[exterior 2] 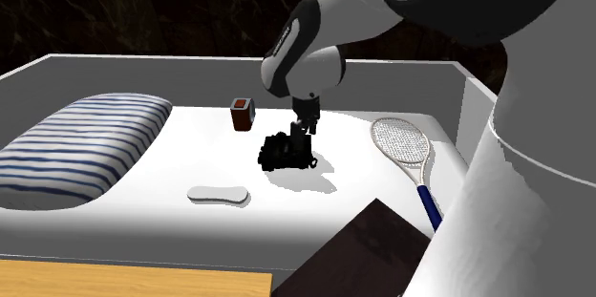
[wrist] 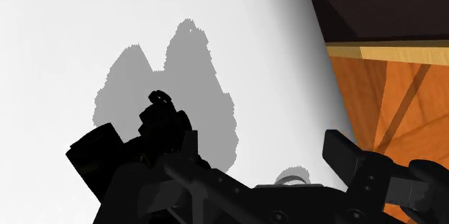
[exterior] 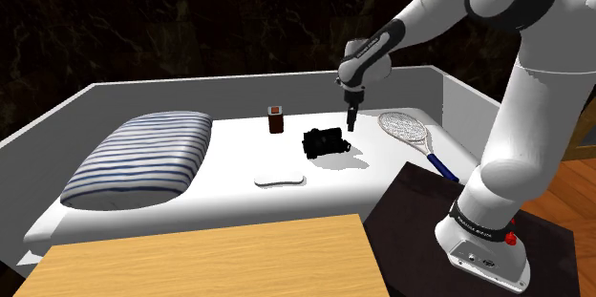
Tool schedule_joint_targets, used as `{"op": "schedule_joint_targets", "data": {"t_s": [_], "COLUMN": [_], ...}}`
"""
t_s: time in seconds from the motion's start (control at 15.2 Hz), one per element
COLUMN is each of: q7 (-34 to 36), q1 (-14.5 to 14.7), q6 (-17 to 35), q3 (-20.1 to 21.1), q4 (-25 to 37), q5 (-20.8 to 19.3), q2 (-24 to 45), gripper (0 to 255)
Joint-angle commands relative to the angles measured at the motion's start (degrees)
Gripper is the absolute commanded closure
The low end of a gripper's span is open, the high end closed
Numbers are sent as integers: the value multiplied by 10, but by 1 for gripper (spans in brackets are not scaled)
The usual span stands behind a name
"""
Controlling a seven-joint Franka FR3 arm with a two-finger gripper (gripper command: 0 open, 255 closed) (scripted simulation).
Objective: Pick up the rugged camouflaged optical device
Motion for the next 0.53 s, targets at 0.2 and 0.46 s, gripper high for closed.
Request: {"op": "schedule_joint_targets", "data": {"t_s": [0.2, 0.46], "q7": [-66, -106], "q1": [-20, -41], "q6": [36, 49], "q3": [8, 21], "q4": [73, 147], "q5": [27, 40], "q2": [119, 212], "gripper": [0, 0]}}
